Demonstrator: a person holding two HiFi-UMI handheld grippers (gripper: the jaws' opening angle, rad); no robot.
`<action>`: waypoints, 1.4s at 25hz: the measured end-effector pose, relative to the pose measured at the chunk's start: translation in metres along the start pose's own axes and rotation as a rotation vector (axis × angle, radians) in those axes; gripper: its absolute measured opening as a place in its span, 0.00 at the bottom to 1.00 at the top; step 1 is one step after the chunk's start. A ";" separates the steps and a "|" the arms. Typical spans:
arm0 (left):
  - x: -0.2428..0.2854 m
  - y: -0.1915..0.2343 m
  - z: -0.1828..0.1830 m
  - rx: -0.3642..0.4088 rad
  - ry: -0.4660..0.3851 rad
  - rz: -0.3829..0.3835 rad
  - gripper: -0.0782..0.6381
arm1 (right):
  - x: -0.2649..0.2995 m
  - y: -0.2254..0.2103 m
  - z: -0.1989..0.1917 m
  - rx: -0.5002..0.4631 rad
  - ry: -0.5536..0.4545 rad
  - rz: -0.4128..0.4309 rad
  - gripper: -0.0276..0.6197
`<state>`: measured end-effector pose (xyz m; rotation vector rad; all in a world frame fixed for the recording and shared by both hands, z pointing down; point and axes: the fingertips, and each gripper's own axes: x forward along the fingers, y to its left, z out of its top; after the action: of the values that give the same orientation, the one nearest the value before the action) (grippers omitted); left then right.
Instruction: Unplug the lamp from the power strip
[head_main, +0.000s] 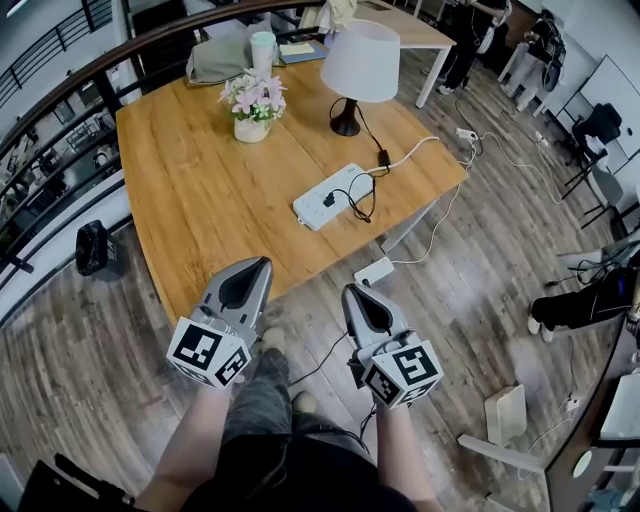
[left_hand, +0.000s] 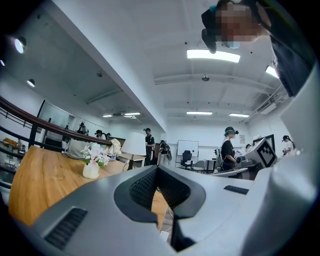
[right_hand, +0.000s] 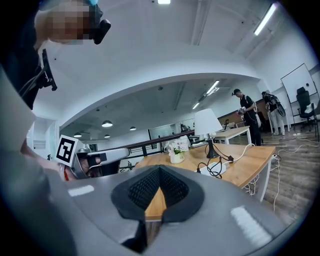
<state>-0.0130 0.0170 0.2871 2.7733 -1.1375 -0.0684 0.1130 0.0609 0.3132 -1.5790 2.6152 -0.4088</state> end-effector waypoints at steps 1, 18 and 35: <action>0.007 0.003 0.002 0.003 0.002 -0.015 0.10 | 0.009 -0.004 0.001 0.006 0.000 -0.003 0.05; 0.140 0.083 -0.038 -0.052 0.124 -0.195 0.11 | 0.138 -0.072 -0.021 0.048 0.127 -0.095 0.05; 0.188 0.095 -0.111 -0.052 0.294 -0.294 0.11 | 0.185 -0.139 -0.060 0.020 0.209 -0.284 0.06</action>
<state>0.0650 -0.1689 0.4134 2.7616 -0.6469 0.2650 0.1333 -0.1508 0.4224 -2.0104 2.5187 -0.6465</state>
